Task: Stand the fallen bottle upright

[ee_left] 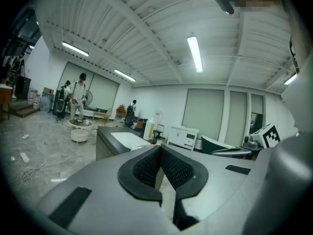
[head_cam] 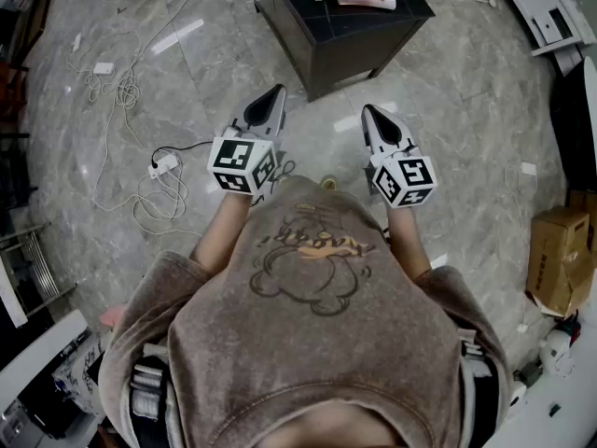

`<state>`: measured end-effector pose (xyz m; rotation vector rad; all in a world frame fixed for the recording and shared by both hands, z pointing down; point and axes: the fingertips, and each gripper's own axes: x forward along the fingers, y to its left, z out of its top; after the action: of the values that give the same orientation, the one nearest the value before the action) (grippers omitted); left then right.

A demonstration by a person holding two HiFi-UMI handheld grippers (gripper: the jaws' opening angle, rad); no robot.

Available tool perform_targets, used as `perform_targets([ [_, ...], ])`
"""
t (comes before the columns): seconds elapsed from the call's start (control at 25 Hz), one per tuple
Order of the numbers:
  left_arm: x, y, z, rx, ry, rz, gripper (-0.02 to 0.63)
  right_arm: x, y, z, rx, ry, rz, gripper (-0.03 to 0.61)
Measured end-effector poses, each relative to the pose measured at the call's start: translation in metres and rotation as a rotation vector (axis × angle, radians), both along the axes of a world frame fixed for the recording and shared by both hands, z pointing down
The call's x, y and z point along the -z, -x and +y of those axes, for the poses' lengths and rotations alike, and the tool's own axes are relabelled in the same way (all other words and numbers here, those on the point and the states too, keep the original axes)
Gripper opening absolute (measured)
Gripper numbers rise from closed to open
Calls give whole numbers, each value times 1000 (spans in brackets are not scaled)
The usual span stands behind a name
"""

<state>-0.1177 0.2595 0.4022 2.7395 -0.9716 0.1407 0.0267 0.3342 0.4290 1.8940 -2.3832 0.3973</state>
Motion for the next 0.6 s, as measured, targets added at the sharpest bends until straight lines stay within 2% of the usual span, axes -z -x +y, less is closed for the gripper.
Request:
perform_targets([
  [0.6, -10, 23, -30, -72, -7, 21, 18, -16, 18, -16, -80, 2, -10, -3],
])
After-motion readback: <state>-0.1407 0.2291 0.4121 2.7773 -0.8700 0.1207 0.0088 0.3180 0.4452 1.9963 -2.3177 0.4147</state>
